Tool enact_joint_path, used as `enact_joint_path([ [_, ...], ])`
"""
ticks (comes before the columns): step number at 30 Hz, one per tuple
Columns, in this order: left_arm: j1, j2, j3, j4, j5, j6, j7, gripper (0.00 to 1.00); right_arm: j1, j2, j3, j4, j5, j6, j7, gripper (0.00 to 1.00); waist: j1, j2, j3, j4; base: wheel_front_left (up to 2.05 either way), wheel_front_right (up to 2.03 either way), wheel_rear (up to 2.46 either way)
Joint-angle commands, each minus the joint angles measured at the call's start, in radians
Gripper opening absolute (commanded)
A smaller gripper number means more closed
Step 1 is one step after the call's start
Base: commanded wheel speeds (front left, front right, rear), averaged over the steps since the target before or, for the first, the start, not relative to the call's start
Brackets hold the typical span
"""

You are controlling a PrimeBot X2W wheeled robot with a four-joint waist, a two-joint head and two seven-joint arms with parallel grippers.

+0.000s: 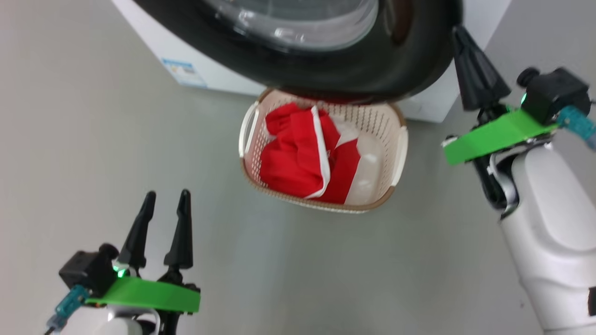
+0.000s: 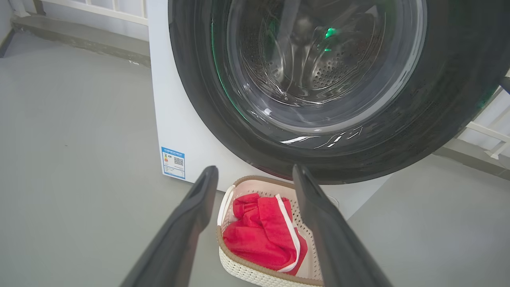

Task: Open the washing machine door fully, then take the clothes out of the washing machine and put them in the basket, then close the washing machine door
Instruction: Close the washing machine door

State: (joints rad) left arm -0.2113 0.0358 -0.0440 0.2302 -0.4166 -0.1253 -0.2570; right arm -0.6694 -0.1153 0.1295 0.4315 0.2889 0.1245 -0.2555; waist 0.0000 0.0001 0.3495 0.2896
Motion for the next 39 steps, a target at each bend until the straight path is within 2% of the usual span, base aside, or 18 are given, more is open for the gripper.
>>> enact_joint_path([
  [1,-0.034,0.015,0.022,-0.018,-0.016,-0.003,-0.005,1.0,-0.041,0.008,0.007,-0.018,-0.004,0.006,-0.006,0.0,0.0,-0.0001,0.078,0.046,0.0,0.0,0.0],
  [14,-0.118,0.015,-0.02,-0.029,-0.049,-0.005,-0.005,1.0,-0.207,-0.007,-0.06,-0.01,-0.004,0.006,-0.006,0.0,0.0,-0.0001,0.203,0.082,0.0,0.0,0.0],
  [24,-0.152,0.014,-0.027,-0.049,-0.065,-0.005,-0.005,1.0,-0.32,0.021,-0.113,-0.003,-0.023,0.006,-0.006,0.0,0.0,-0.0001,0.253,0.082,0.0,0.0,0.0],
  [28,-0.154,0.014,-0.024,-0.049,-0.061,-0.005,-0.005,1.0,-0.315,0.031,-0.094,-0.01,-0.029,0.006,-0.006,0.0,0.0,-0.0001,0.248,0.074,0.0,0.0,0.0],
  [34,-0.142,0.014,-0.016,-0.04,-0.043,-0.005,-0.005,1.0,-0.226,0.027,-0.056,-0.018,-0.023,0.006,-0.006,0.0,0.0,-0.0001,0.19,0.054,0.0,0.0,0.0],
  [36,-0.131,0.014,-0.01,-0.036,-0.034,-0.005,-0.005,1.0,-0.179,0.024,-0.041,-0.023,-0.022,0.006,-0.006,0.04,0.0,-0.0001,0.161,0.045,0.0,0.0,0.0],
  [37,-0.124,0.014,-0.007,-0.033,-0.027,-0.005,-0.005,1.0,-0.154,0.023,-0.034,-0.025,-0.02,0.006,-0.006,0.09,0.0,-0.0001,0.146,0.039,0.0,0.0,0.0],
  [38,-0.117,0.014,-0.003,-0.029,-0.02,-0.005,-0.005,1.0,-0.129,0.022,-0.027,-0.029,-0.017,0.006,-0.006,0.17,0.0,-0.0001,0.13,0.032,0.0,0.0,0.0],
  [39,-0.11,0.014,0.002,-0.026,-0.012,-0.005,-0.005,1.0,-0.104,0.023,-0.023,-0.031,-0.013,0.006,-0.006,0.31,0.0,-0.0001,0.113,0.026,0.0,0.0,0.0],
])
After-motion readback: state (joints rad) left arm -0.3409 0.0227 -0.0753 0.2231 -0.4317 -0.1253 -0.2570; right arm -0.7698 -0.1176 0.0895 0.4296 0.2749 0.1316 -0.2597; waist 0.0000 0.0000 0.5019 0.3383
